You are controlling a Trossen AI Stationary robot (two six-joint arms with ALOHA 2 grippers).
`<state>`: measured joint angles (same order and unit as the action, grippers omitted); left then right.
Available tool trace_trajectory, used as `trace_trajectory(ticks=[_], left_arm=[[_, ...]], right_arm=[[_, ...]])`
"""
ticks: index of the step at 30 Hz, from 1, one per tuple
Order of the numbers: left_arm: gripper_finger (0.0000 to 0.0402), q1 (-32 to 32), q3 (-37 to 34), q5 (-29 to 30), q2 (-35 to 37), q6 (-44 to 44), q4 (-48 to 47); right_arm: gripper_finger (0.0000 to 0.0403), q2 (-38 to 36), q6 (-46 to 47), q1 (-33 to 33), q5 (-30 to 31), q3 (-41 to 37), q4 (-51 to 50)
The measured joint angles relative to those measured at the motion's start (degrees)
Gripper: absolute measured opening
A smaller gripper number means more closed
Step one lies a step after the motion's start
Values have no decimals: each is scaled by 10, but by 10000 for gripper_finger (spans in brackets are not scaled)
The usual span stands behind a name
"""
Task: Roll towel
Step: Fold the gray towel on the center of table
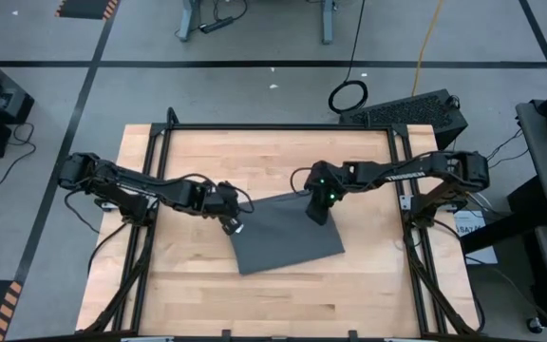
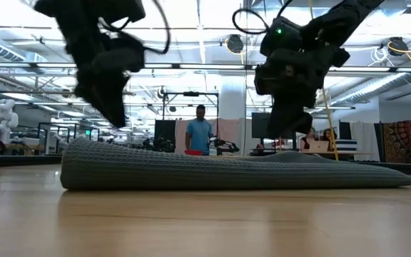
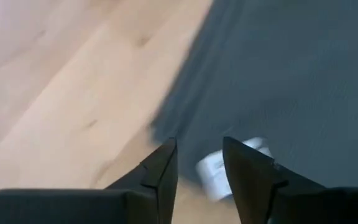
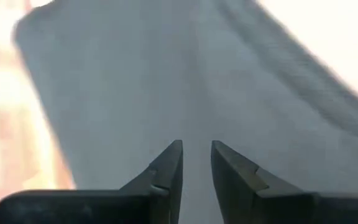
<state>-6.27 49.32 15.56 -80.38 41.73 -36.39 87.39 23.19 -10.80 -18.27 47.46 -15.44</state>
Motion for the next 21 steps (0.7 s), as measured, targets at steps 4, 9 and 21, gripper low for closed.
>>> trace_trajectory(ticks=[4, 9, 21], left_arm=[[136, 3, -5, -46, 0, -23, 75], [136, 10, -40, -50, -22, -9, 111], [136, 79, -86, -83, -11, 35, 118]], right_arm=[[66, 6, -37, -36, 17, -2, -1], [33, 30, -73, -87, 18, -19, 11], [1, 55, -88, -171, -27, -10, 25]])
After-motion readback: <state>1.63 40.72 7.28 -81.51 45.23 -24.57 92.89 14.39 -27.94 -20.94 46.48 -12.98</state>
